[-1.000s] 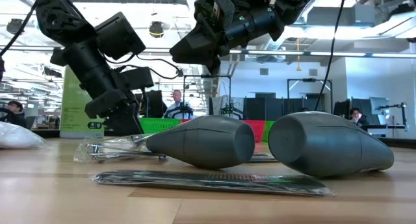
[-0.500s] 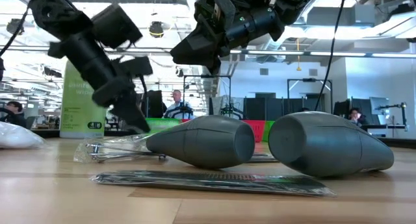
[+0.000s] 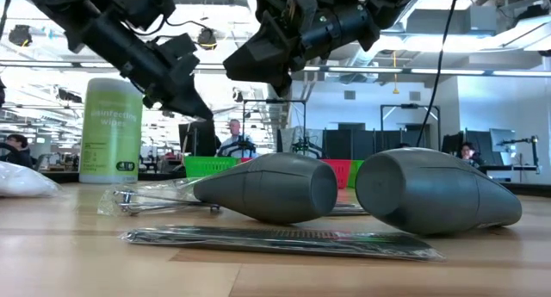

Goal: Pick & Place Travel size toiletries
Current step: Put the silver nail cutter into the left green bin

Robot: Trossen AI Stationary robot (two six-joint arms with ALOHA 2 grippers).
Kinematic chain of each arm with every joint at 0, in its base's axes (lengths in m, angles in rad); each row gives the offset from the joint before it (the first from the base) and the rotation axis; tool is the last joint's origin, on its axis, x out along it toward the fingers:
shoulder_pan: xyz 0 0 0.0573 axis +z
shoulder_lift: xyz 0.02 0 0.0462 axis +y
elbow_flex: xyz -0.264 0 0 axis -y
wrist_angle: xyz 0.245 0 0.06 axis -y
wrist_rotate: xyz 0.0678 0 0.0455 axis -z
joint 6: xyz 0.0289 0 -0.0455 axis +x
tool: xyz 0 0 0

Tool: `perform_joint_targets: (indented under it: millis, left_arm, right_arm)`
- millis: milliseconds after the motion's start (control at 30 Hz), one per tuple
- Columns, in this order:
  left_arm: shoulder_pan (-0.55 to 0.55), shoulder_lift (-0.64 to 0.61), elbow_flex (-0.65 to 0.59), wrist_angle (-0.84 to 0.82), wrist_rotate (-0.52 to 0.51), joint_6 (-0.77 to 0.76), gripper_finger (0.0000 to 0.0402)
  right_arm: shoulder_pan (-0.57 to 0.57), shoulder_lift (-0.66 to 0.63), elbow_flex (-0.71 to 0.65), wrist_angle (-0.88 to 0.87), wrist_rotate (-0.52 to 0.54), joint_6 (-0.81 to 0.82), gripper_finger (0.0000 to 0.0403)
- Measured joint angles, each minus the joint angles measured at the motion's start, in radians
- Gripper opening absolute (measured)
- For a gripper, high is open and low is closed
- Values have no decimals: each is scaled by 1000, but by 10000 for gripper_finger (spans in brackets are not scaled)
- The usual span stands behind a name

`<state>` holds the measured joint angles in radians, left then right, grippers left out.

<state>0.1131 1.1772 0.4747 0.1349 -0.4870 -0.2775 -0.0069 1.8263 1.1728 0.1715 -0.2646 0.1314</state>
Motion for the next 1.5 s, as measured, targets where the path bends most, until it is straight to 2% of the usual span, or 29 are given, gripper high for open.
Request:
perform_joint_targets:
  millis: [367,700,1200,1500]
  left_arm:
    - [154,47,0,3,0,-128,48]
    - [205,117,5,82,-2,-155,48]
    - [303,298,122,93,-29,-149,53]
    - [306,324,122,102,-29,-148,73]
  right_arm:
    - [0,0,0,0,0,0,93]
    - [0,0,0,1,0,-11,93]
    - [0,0,0,-2,0,-11,93]
    - [0,0,0,-6,0,-11,93]
